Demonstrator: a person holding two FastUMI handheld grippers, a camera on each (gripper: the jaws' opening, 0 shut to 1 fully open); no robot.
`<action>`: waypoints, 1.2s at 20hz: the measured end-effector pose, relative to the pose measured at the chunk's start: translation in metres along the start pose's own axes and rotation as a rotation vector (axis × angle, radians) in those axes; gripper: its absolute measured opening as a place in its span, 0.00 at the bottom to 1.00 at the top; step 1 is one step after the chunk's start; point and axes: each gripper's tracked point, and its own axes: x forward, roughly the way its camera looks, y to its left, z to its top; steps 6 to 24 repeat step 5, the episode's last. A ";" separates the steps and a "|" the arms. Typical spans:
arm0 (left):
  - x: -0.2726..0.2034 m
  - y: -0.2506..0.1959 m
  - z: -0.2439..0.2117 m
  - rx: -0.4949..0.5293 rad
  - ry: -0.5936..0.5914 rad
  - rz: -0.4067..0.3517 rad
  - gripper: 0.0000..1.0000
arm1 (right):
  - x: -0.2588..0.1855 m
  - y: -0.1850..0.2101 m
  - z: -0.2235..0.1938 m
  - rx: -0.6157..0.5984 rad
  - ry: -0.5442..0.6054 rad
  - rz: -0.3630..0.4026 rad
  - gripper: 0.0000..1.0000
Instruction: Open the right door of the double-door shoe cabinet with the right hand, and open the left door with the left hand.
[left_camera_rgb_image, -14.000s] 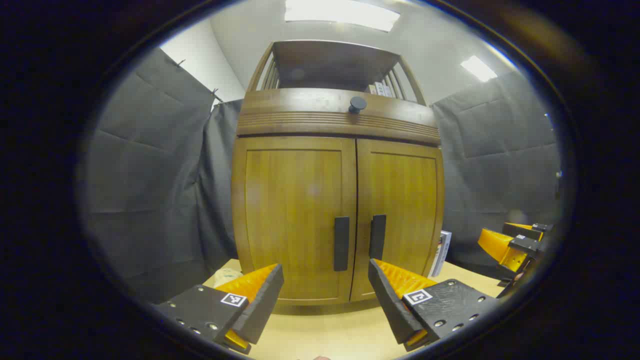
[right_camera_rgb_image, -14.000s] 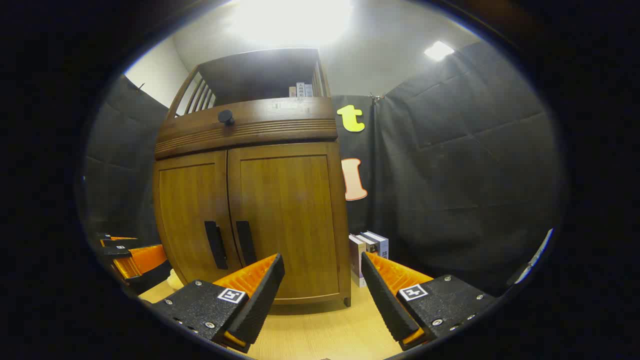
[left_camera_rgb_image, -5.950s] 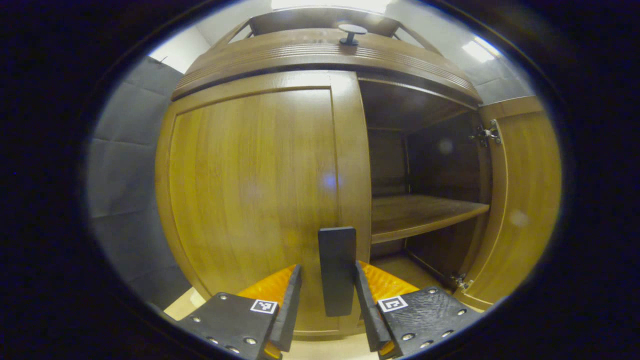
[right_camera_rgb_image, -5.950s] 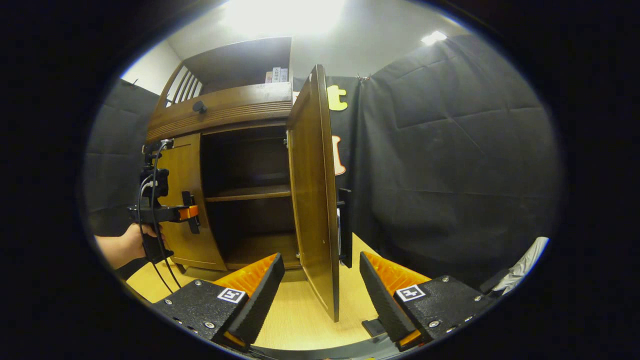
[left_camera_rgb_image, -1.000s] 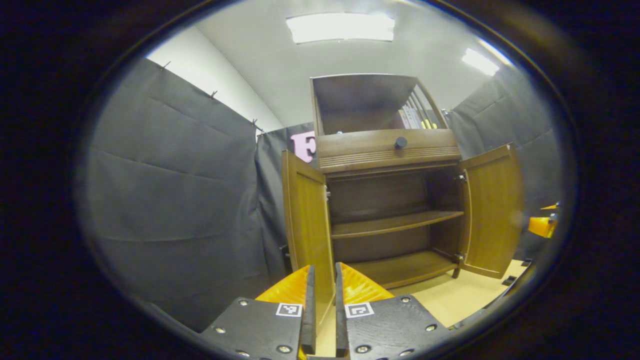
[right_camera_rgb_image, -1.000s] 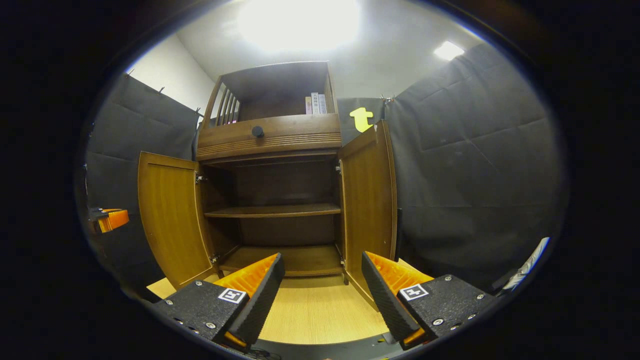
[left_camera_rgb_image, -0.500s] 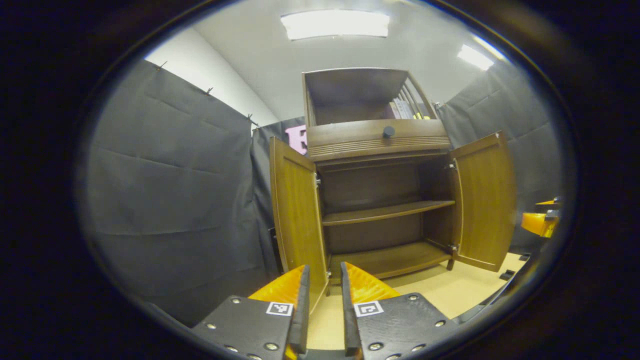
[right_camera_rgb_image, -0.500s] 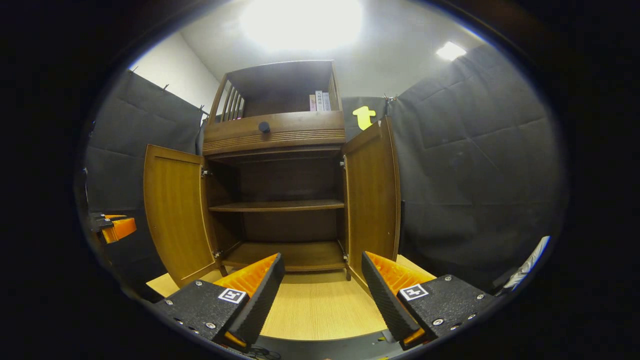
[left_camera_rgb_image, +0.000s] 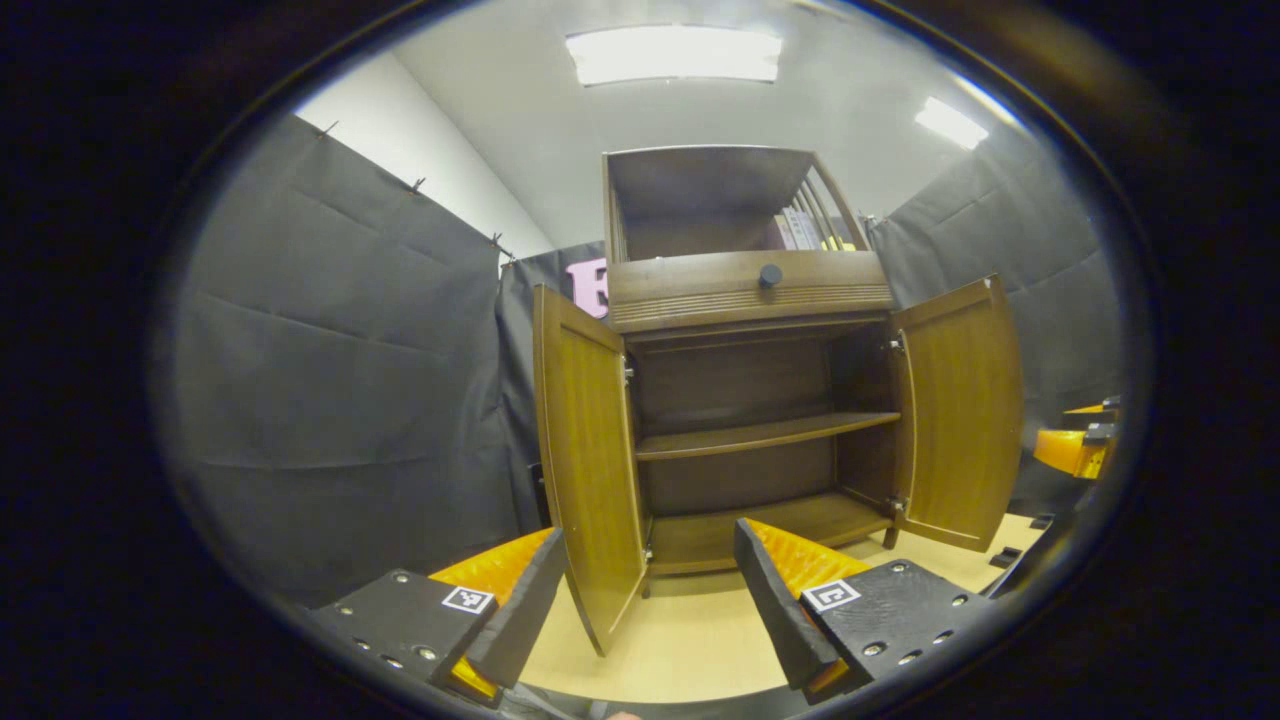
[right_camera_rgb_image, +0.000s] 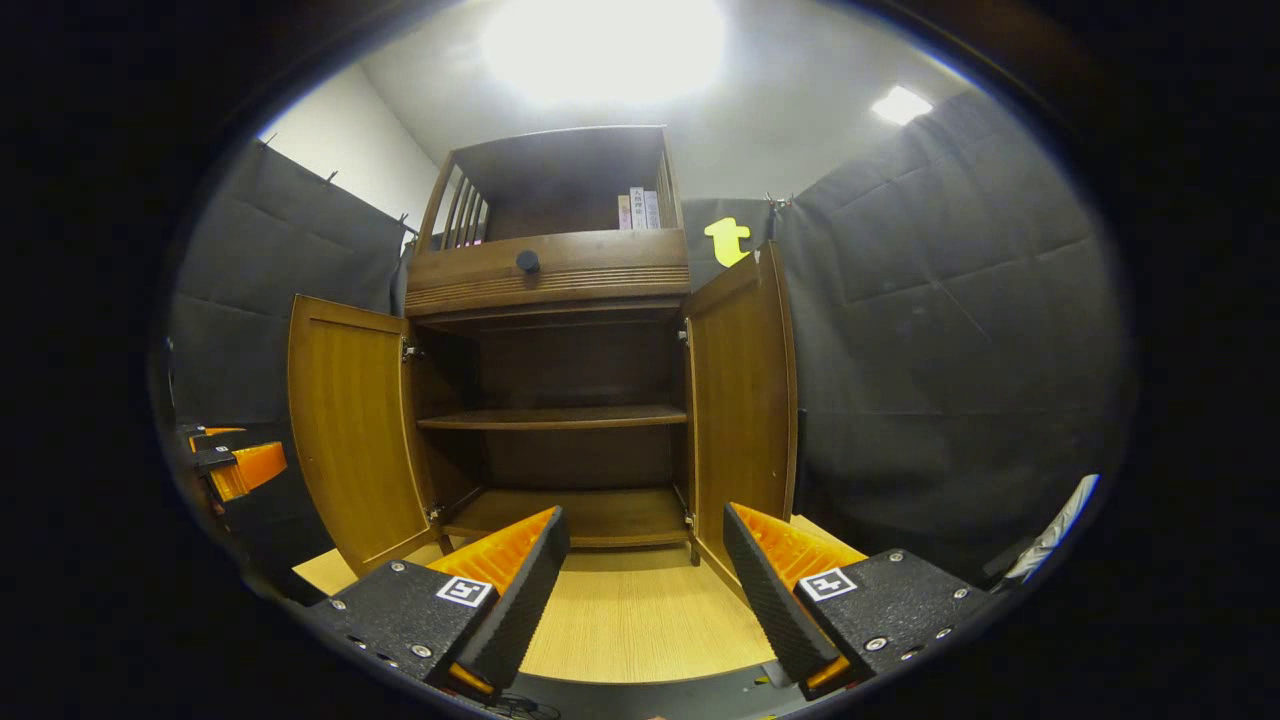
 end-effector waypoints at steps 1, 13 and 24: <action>0.000 0.000 0.000 0.000 0.001 0.005 1.00 | 0.000 0.001 0.001 -0.002 -0.002 0.003 0.91; -0.001 0.000 0.003 -0.009 -0.010 0.006 1.00 | 0.000 0.001 0.005 -0.019 -0.005 0.015 0.95; -0.001 0.000 0.003 -0.009 -0.010 0.006 1.00 | 0.000 0.001 0.005 -0.019 -0.005 0.015 0.95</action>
